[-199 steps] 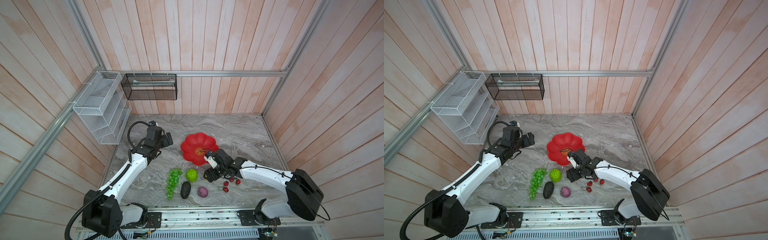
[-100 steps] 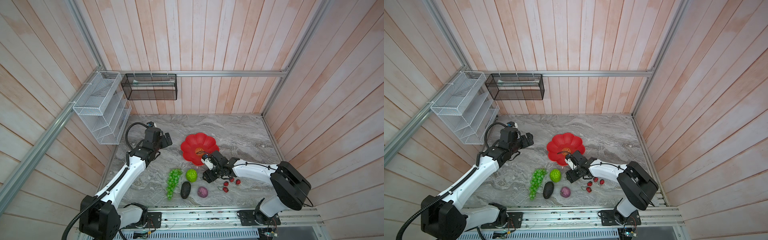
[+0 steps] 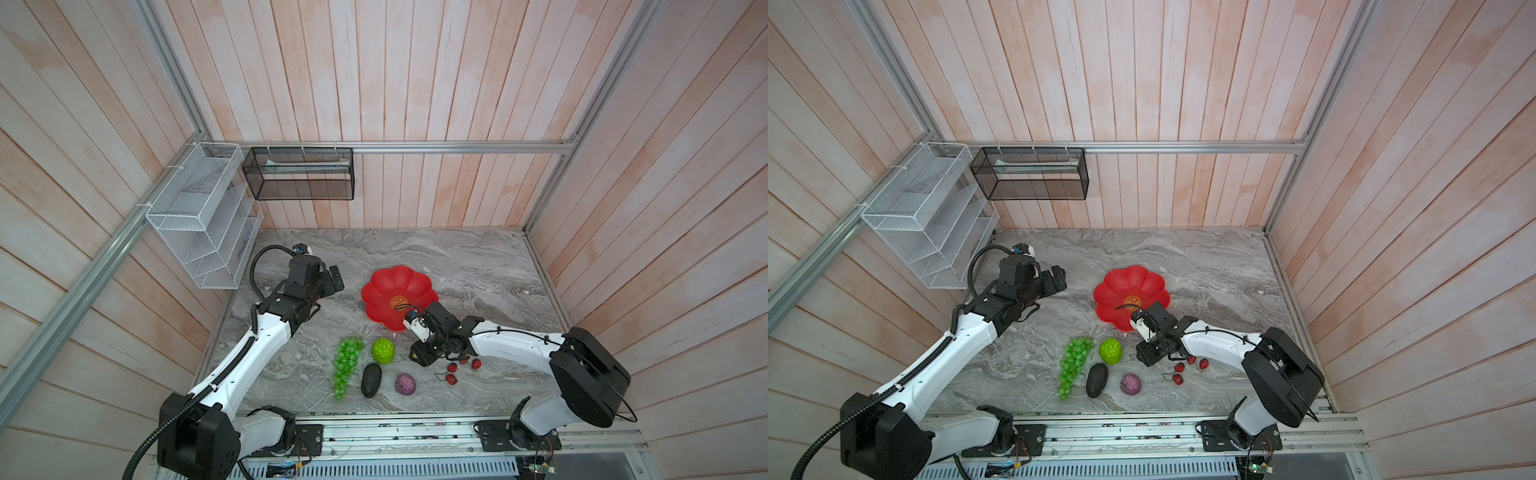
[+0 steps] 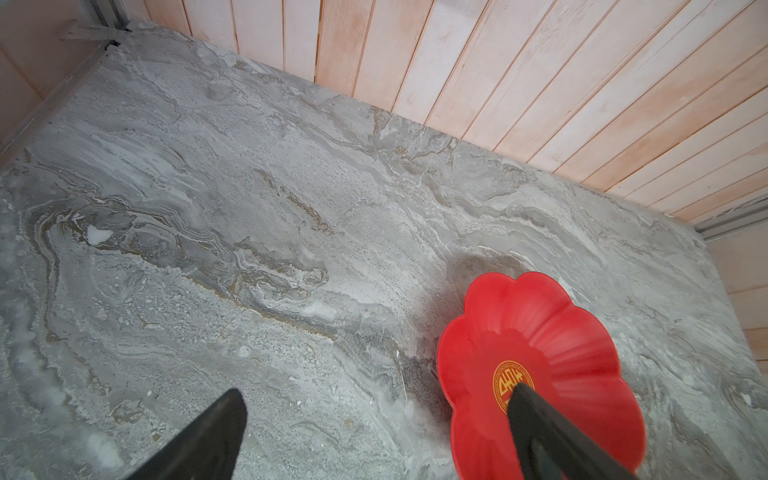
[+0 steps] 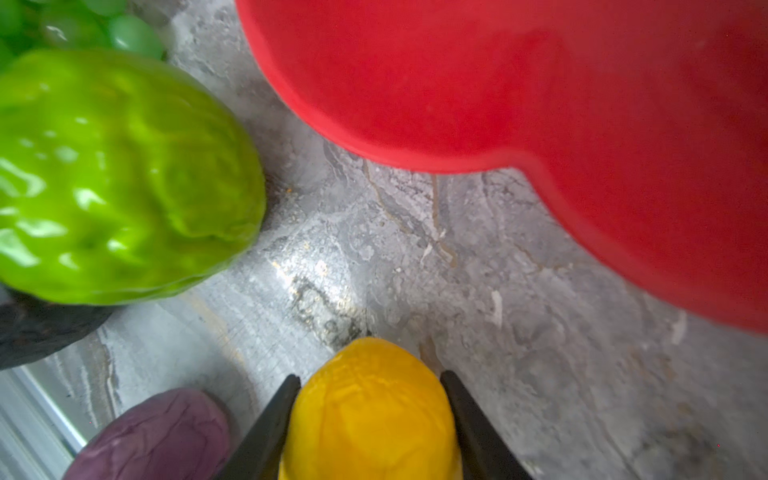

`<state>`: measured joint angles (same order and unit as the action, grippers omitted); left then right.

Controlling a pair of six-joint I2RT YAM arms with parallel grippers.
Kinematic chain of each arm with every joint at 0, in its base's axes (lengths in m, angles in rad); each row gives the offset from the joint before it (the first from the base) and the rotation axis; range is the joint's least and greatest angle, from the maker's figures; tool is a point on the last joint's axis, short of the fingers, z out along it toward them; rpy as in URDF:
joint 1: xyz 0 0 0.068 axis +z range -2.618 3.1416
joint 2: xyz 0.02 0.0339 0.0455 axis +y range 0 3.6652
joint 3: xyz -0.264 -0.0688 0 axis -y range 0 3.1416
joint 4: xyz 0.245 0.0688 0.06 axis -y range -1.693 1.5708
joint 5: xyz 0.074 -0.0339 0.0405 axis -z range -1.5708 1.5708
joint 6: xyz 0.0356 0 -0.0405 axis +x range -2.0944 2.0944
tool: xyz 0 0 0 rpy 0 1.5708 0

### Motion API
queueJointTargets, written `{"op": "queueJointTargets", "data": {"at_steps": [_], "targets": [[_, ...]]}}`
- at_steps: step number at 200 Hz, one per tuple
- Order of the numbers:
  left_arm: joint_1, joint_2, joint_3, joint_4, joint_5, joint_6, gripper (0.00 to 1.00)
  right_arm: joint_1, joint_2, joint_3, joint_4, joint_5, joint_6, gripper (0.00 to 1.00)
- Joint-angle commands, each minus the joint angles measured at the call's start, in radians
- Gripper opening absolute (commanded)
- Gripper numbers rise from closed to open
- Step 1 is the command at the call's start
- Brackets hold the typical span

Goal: Place and organize the fake fruits in the fruit bowl
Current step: 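Grasp the yellow lemon with the right gripper and lift it, then carry the lemon over the red bowl and release it inside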

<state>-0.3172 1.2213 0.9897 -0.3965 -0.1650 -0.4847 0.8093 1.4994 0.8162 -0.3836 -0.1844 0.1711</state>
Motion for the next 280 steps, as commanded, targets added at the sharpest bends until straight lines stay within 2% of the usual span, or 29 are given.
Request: {"op": "queueJointTargets", "data": {"at_steps": [1,30,67,90,117,184,233,248,280], "targets": [[-0.001,-0.030,-0.014,0.001,-0.025,-0.017,1.00,0.002,-0.071,0.148,-0.140,0.003,-0.013,0.45],[-0.001,-0.024,0.001,-0.023,0.009,0.030,1.00,-0.042,-0.032,0.348,-0.204,0.037,-0.063,0.45],[-0.002,-0.014,0.062,-0.119,-0.026,0.080,1.00,-0.143,0.194,0.587,-0.221,-0.007,-0.124,0.45],[-0.002,-0.041,0.052,-0.110,0.005,0.079,1.00,-0.168,0.343,0.715,-0.233,-0.017,-0.158,0.45],[-0.002,-0.051,0.035,-0.113,0.002,0.075,1.00,-0.171,0.439,0.736,-0.143,-0.006,-0.169,0.46],[-0.002,-0.046,0.038,-0.142,0.020,0.052,1.00,-0.186,0.626,0.870,-0.128,0.114,-0.168,0.51],[-0.002,-0.016,0.076,-0.139,0.022,0.075,1.00,-0.189,0.669,0.879,-0.125,0.119,-0.170,0.54],[-0.002,-0.009,0.079,-0.135,0.043,0.078,0.97,-0.193,0.680,0.880,-0.124,0.137,-0.163,0.55],[-0.002,-0.020,0.065,-0.110,0.078,0.062,0.97,-0.202,0.689,0.882,-0.110,0.119,-0.149,0.56]]}}
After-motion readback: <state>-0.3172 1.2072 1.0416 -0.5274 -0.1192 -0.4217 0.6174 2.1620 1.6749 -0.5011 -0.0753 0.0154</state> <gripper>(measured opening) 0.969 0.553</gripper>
